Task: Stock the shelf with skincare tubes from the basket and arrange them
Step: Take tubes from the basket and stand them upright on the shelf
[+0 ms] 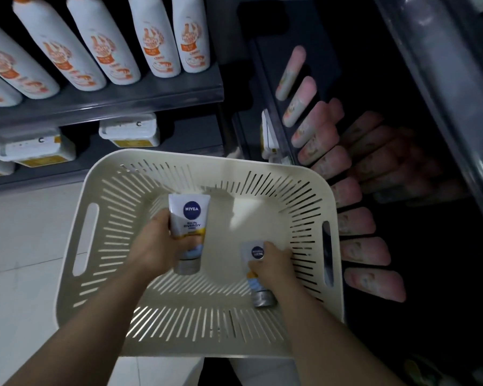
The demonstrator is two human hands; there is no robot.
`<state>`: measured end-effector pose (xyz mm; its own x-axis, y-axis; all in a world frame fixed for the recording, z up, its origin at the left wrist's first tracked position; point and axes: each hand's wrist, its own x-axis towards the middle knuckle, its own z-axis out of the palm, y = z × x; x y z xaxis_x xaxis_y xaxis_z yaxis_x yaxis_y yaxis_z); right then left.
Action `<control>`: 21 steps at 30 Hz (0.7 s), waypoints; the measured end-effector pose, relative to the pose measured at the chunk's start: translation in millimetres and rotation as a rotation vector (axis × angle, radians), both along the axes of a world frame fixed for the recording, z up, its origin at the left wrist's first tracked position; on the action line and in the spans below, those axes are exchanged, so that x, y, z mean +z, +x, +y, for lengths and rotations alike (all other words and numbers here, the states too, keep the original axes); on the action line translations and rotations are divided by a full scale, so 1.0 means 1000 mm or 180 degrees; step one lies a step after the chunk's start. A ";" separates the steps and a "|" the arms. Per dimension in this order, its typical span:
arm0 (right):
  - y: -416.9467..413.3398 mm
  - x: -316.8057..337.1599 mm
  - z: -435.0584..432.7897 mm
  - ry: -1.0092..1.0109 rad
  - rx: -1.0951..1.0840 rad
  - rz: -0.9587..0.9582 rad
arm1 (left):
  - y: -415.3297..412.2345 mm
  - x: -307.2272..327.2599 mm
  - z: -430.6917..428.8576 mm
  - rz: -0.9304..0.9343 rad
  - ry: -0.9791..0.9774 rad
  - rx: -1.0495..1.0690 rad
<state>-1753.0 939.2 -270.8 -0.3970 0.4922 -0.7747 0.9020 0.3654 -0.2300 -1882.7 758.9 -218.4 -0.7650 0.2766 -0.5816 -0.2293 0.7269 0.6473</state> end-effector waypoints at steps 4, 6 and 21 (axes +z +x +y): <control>-0.008 -0.006 -0.004 0.0267 0.0168 0.0020 | -0.003 0.007 -0.012 -0.0022 0.0229 0.0183; -0.011 -0.004 -0.002 0.0137 0.0209 0.0090 | -0.004 0.011 -0.016 -0.0066 0.0397 0.0239; -0.015 0.155 -0.023 0.0577 0.0191 0.1687 | 0.009 0.150 -0.020 0.0698 0.1221 0.0144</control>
<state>-1768.4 915.9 -115.9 -0.7402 0.5635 -0.3668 0.6567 0.4884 -0.5747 -1873.7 739.1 -68.5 -0.8752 0.4041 -0.2661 -0.0828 0.4170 0.9052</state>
